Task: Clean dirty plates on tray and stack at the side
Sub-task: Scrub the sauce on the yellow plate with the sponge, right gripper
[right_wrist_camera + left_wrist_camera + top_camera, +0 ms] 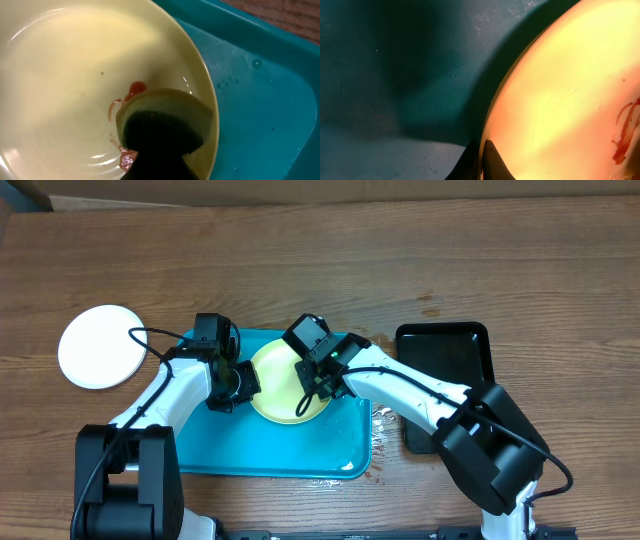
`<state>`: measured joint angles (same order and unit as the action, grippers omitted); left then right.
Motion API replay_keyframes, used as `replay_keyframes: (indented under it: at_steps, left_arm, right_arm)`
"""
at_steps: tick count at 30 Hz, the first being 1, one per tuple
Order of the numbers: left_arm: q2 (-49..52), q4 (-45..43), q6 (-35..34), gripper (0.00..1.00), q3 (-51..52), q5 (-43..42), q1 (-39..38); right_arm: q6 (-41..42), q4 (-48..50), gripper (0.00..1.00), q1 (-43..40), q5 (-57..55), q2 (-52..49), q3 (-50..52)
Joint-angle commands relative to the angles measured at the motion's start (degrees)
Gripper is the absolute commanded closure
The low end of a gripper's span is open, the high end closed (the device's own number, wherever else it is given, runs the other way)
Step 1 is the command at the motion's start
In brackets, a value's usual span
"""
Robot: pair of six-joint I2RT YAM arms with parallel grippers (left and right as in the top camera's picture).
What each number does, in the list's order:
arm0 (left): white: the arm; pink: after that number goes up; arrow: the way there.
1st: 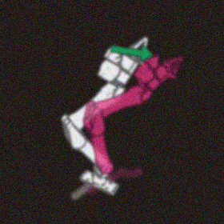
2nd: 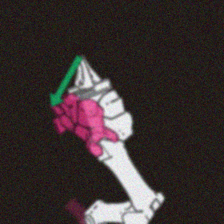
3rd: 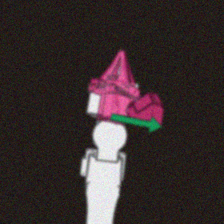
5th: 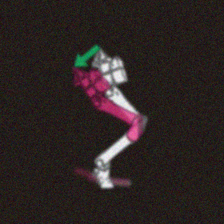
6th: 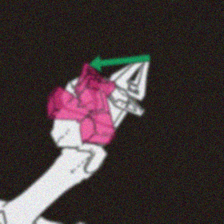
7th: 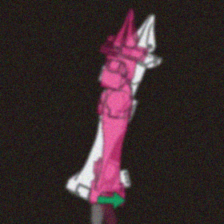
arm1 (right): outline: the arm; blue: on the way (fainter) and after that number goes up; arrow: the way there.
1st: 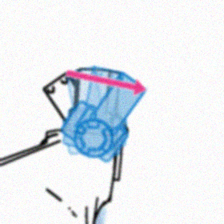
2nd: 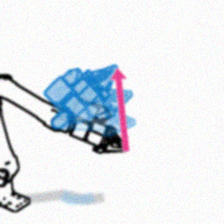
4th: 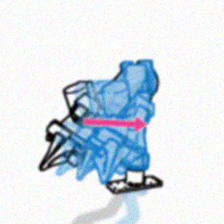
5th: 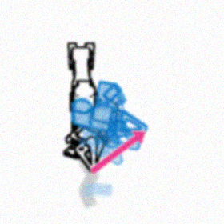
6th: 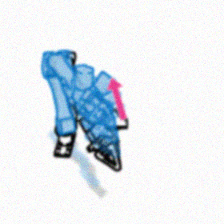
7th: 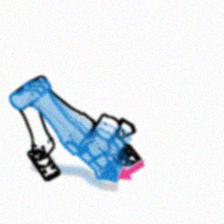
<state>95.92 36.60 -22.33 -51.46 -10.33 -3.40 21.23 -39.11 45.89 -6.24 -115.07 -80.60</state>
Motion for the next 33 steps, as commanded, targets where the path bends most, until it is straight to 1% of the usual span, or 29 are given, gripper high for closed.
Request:
replay_keyframes:
  at_steps: [1,3,4,5,7,8,9,10,11,13,16,17,20,23,25,33]
  left_arm:
    - [0.7,0.2,0.9,0.96,0.7,-0.2,-0.4]
    - [0.7,0.2,0.9,0.96,0.7,-0.2,-0.4]
    - [0.7,0.2,0.9,0.96,0.7,-0.2,-0.4]
    - [0.7,0.2,0.9,0.96,0.7,-0.2,-0.4]
    - [0.7,0.2,0.9,0.96,0.7,-0.2,-0.4]
    - [0.7,0.2,0.9,0.96,0.7,-0.2,-0.4]
    - [0.7,0.2,0.9,0.96,0.7,-0.2,-0.4]
    - [0.7,0.2,0.9,0.96,0.7,-0.2,-0.4]
    - [0.7,0.2,0.9,0.96,0.7,-0.2,-0.4]
    - [0.7,0.2,0.9,0.96,0.7,-0.2,-0.4]
    - [0.7,0.2,0.9,0.96,0.7,-0.2,-0.4]
    - [0.7,0.2,0.9,0.96,0.7,-0.2,-0.4]
    - [0.7,0.2,0.9,0.96,0.7,-0.2,-0.4]
    - [0.7,0.2,0.9,0.96,0.7,-0.2,-0.4]
    - [0.7,0.2,0.9,0.96,0.7,-0.2,-0.4]
    - [0.7,0.2,0.9,0.96,0.7,-0.2,-0.4]
  right_arm:
    - [8.9,-0.3,0.92,0.0,-0.8,-0.5,-1.1]
    - [10.5,-0.4,0.78,0.0,-0.8,-0.5,-1.1]
    - [10.6,-0.2,0.75,0.0,-0.7,-0.5,-1.1]
    - [10.6,0.0,0.75,0.0,-0.8,-0.5,-1.1]
    - [11.2,0.1,0.86,-0.3,-0.8,-0.5,-1.2]
    - [12.4,-0.1,0.87,-0.5,-0.7,-0.5,-1.2]
    - [13.5,-0.2,0.85,-0.8,-0.5,-0.5,-1.2]
    - [13.5,-0.3,0.79,-1.0,-0.1,-0.5,-1.2]
    - [13.5,-0.4,0.69,-1.3,0.0,-0.5,-1.2]
    - [12.6,-1.0,0.62,-1.6,0.8,-0.5,-1.4]
    - [8.1,-5.1,0.50,-1.8,1.0,-0.5,-3.6]
    - [6.2,-6.7,0.47,-1.8,1.0,-0.5,-4.6]
    - [2.8,-10.6,0.46,-1.8,1.0,-0.5,-6.5]
    - [2.7,-12.6,0.50,-1.4,1.2,-0.5,-6.2]
    - [2.7,-12.6,0.53,-0.5,1.4,-0.5,-4.9]
    - [2.7,-10.4,0.52,2.3,0.6,-1.0,-4.5]
